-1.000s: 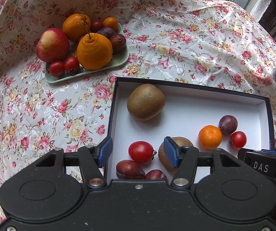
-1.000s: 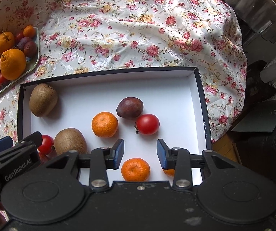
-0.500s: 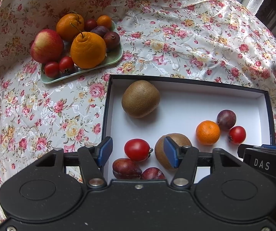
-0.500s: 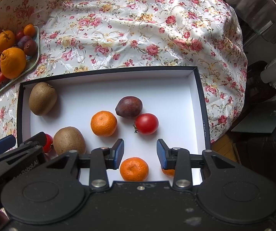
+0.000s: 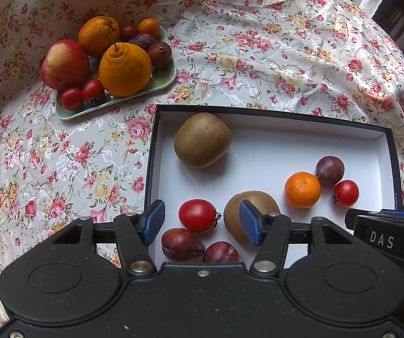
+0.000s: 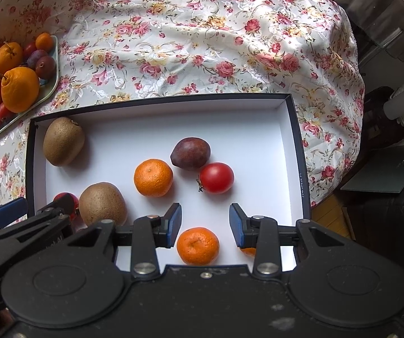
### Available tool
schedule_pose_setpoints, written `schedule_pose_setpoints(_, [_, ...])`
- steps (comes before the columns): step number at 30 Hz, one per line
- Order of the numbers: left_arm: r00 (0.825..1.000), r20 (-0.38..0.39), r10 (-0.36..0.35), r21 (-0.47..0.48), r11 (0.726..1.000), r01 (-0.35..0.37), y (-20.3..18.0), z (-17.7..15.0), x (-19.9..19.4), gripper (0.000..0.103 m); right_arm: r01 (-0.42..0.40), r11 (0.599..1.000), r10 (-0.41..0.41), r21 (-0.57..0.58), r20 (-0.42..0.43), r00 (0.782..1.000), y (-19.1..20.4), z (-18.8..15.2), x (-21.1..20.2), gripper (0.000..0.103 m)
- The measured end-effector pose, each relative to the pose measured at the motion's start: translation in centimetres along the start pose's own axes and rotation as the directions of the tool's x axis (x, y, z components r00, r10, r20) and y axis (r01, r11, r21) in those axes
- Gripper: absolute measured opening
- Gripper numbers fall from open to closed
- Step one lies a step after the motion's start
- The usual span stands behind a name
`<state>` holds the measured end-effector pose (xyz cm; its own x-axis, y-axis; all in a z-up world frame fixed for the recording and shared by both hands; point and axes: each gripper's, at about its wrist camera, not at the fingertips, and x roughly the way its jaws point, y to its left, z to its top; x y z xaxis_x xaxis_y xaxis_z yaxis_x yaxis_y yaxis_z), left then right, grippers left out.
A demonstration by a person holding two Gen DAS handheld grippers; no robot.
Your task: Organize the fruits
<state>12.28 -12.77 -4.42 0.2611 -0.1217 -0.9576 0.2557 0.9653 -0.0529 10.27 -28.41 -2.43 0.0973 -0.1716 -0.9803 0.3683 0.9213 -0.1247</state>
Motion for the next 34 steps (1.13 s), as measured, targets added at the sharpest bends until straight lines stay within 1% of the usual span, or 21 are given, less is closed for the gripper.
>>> schedule_pose_setpoints(14, [1.0, -0.002, -0.007, -0.005, 1.0, 0.007, 0.11, -0.01, -0.16, 0.062, 0.001, 1.0, -0.001, -0.006, -0.009, 1.0, 0.16, -0.01, 0.13, 0.038])
schedule_pose_setpoints(24, [1.0, -0.02, -0.025, -0.013, 1.0, 0.024, 0.3, 0.1, 0.12, 0.062, -0.013, 1.0, 0.013, -0.02, -0.005, 1.0, 0.3, -0.09, -0.11, 0.038])
schedule_pose_setpoints(34, [0.999, -0.024, -0.037, -0.021, 0.999, 0.036, 0.4, 0.18, 0.32, 0.062, -0.027, 1.0, 0.027, 0.0, -0.001, 1.0, -0.25, -0.09, -0.43, 0.038])
